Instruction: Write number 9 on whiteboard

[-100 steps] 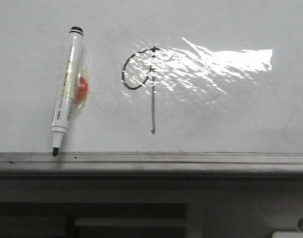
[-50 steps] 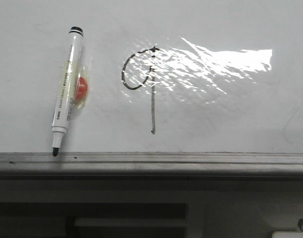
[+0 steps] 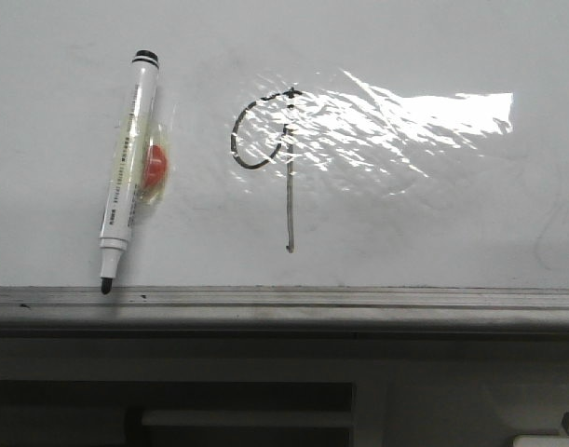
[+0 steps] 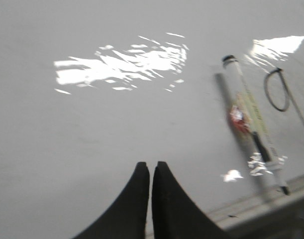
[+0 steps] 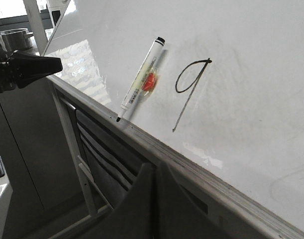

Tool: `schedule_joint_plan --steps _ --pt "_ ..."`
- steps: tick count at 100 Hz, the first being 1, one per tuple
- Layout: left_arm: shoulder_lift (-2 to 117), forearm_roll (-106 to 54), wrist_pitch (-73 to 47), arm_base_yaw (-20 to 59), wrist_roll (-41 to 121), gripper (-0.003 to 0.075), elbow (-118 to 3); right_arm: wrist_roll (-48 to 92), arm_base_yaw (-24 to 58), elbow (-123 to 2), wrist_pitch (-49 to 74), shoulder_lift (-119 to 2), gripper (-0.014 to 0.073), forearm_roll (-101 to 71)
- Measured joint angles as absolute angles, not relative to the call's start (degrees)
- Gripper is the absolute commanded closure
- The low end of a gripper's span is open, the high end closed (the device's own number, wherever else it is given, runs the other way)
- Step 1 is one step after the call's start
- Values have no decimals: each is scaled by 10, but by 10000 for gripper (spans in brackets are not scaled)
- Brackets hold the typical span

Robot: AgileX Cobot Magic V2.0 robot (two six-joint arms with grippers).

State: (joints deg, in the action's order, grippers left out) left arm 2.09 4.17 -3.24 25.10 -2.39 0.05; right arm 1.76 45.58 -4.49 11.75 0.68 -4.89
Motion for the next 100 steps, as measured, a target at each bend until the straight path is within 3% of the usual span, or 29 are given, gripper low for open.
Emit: schedule_joint_plan --steps 20,51,75,100 --pt "-3 39 -44 135 0 741 1 18 456 -45 117 7 657 -49" --pt "-3 15 -103 27 0 741 1 18 456 -45 117 7 657 -49" --pt "-3 15 -190 14 -54 741 1 18 456 -45 117 7 657 -49" --pt "-3 15 -197 14 -59 741 1 18 456 -45 117 7 657 -49"
